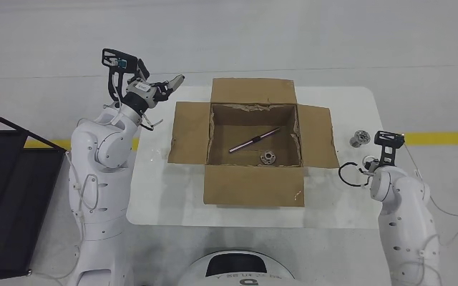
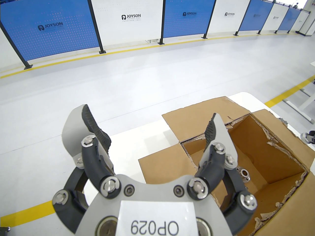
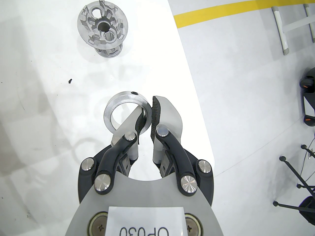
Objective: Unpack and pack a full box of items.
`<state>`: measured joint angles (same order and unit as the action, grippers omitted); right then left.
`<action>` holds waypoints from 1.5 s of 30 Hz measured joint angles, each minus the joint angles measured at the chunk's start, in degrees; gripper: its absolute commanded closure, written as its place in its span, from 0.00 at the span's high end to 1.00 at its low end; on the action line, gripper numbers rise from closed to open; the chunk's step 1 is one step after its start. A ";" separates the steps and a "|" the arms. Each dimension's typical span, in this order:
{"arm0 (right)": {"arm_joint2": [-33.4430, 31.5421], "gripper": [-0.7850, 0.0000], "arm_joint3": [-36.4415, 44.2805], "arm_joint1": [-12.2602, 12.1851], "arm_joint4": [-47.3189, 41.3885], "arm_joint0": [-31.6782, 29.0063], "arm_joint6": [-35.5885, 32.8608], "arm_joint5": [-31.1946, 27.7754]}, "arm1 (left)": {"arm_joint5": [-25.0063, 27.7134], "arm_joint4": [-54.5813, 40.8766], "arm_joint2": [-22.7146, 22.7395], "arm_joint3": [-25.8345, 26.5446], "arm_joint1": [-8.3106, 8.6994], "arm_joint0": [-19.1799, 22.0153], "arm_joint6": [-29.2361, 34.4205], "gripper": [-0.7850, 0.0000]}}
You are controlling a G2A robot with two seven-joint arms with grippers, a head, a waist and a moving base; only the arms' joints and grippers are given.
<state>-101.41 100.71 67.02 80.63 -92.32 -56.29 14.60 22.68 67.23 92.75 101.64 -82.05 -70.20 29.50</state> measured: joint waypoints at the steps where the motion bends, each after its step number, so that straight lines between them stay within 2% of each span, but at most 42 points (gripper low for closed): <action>1: 0.01 1.00 -0.03 0.00 -0.02 0.02 0.01 -0.02 | 0.00 0.00 0.00 0.00 0.00 0.00 0.00 1.00; 3: -0.05 1.00 -1.00 0.01 -1.42 0.55 0.42 -1.60 | 0.00 0.00 0.00 0.00 0.00 0.00 0.00 1.00; 4: -0.13 0.79 -1.81 -0.02 -2.19 1.08 0.19 -2.80 | 0.00 0.00 0.00 0.00 0.00 0.00 0.00 1.00; 5: 0.14 0.46 -3.24 -0.07 -2.16 2.22 -0.57 -3.63 | 0.00 0.00 0.00 0.00 0.00 0.00 0.00 1.00; 7: 1.71 0.26 -5.65 -0.03 -0.64 4.47 -1.95 -3.56 | 0.00 0.00 0.00 0.00 0.00 0.00 0.00 1.00; 8: 2.78 0.18 -7.45 0.02 0.30 6.09 -2.68 -3.65 | 0.00 0.00 0.00 0.00 0.00 0.00 0.00 1.00; 11: 4.71 0.14 -11.21 0.19 1.23 9.28 -3.55 -3.33 | 0.00 0.00 0.00 0.00 0.00 0.00 0.00 1.00; 12: 4.85 0.16 -12.05 0.22 1.22 9.91 -3.62 -3.35 | 0.00 0.00 0.00 0.00 0.00 0.00 0.00 1.00; 15: 4.68 0.41 -13.85 0.29 0.49 11.17 -3.30 -3.10 | 0.00 0.00 0.00 0.00 0.00 0.00 0.00 1.00; 17: 4.00 0.44 -13.65 0.29 -0.71 10.97 -2.54 -3.77 | 0.00 0.00 0.00 0.00 0.00 0.00 0.00 1.00; 19: 3.05 0.57 -12.67 0.23 -1.66 10.17 -1.88 -4.51 | 0.00 0.00 0.00 0.00 0.00 0.00 0.00 1.00; 21: 1.53 0.65 -10.77 0.15 -2.78 8.75 -1.05 -5.07 | 0.00 0.00 0.00 0.00 0.00 0.00 0.00 1.00; 25: -3.31 0.69 -4.13 -0.04 -7.45 3.59 2.09 -8.18 | 0.00 0.00 0.00 0.00 0.00 0.00 0.00 1.00; 26: -5.22 0.64 -1.42 -0.09 -9.83 1.27 3.56 -10.39 | 0.00 0.00 0.00 0.00 0.00 0.00 0.00 1.00; 28: -8.12 0.65 2.57 -0.17 -13.81 -2.48 5.97 -14.88 | 0.00 0.00 0.00 0.00 0.00 0.00 0.00 1.00; 29: -9.93 0.66 4.89 -0.28 -16.72 -5.03 7.74 -19.26 | 0.00 0.00 0.00 0.00 0.00 0.00 0.00 1.00; 31: -13.22 0.94 6.38 -0.50 -22.20 -8.55 10.60 -27.67 | 0.00 0.00 0.00 0.00 0.00 0.00 0.00 1.00; 35: -21.38 1.00 2.44 -1.22 -35.51 -13.46 14.85 -46.12 | 0.00 0.00 0.00 0.00 0.00 0.00 0.00 1.00; 38: -23.88 1.00 -0.81 -1.94 -37.89 -13.59 12.79 -53.88 | 0.00 0.00 0.00 0.00 0.00 0.00 0.00 1.00; 45: -23.80 1.00 -0.82 -1.95 -37.17 -13.50 12.68 -53.97 | 0.00 0.00 0.00 0.00 0.00 0.00 0.00 1.00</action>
<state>-125.22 99.90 65.07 43.46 -105.82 -43.61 -39.37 22.68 67.23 92.75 101.64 -82.05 -70.20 29.50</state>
